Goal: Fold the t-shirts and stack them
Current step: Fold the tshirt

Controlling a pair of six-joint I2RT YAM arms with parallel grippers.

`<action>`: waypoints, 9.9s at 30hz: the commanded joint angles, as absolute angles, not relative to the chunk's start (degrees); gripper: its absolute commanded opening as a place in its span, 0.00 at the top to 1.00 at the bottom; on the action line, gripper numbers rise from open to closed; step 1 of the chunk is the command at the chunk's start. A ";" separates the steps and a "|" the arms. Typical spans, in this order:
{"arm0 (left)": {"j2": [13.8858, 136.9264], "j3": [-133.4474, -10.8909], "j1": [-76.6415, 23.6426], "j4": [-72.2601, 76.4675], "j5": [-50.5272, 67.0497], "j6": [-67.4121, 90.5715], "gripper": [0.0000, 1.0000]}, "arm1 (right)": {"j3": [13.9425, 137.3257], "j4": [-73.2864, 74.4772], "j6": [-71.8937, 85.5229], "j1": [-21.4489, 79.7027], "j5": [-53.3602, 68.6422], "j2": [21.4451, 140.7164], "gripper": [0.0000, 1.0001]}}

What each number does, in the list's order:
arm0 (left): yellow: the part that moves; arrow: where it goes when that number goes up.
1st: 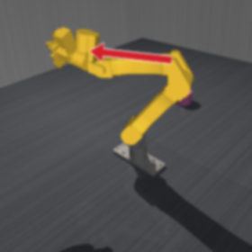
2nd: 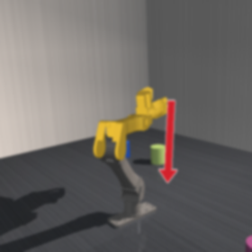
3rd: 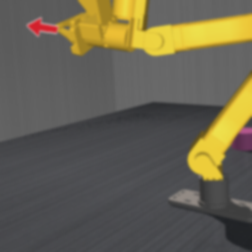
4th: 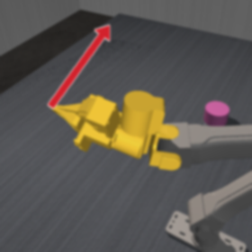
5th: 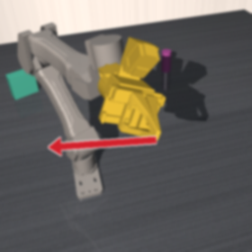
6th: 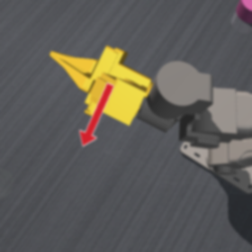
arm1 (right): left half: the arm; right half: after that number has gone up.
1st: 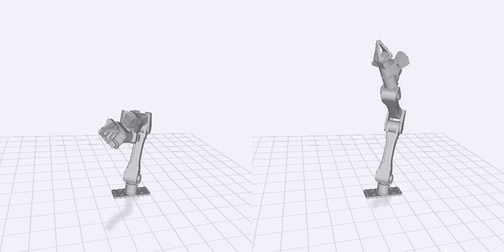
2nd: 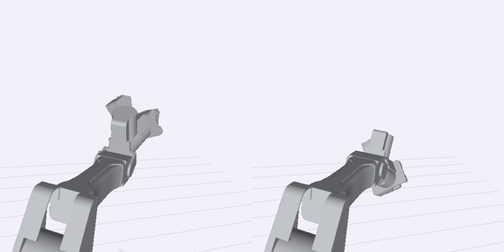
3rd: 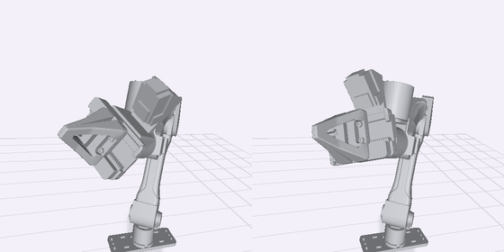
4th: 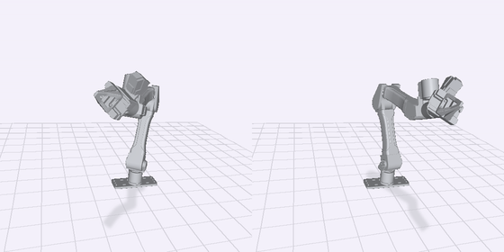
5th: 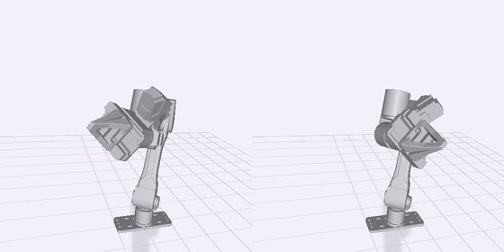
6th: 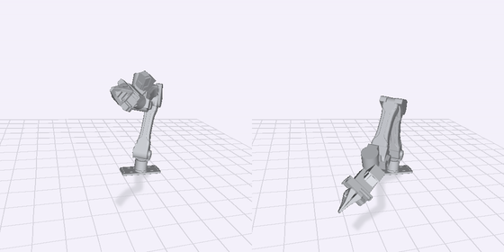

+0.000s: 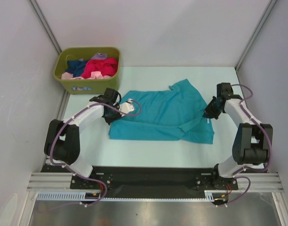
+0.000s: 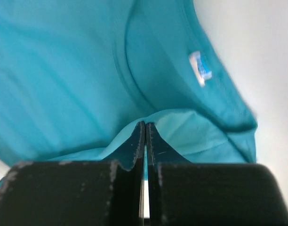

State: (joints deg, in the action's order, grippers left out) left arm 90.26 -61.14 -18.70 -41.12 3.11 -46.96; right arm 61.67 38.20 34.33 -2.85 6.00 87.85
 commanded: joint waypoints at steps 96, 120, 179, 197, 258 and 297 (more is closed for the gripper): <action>79.80 -58.70 -16.17 -32.96 -2.63 -26.28 0.05 | 57.37 44.12 38.67 13.17 2.28 93.05 1.00; 106.52 -81.63 -12.57 -27.95 12.03 -15.91 0.38 | 112.20 43.42 24.89 5.46 0.79 126.01 0.51; 78.05 -61.67 -21.20 -65.31 29.00 -50.29 0.48 | 46.93 23.03 24.87 8.79 4.57 76.02 1.00; 101.85 -72.16 -20.04 -34.19 16.44 -20.83 0.50 | 48.25 23.12 24.52 8.35 3.43 77.87 1.00; 74.10 -55.56 -9.93 -34.63 16.79 -22.50 1.00 | 44.22 32.52 26.80 3.51 4.56 63.73 1.00; 75.94 -45.62 -8.79 -27.42 12.48 -25.31 1.00 | 35.51 39.46 42.54 5.45 -2.63 66.18 0.98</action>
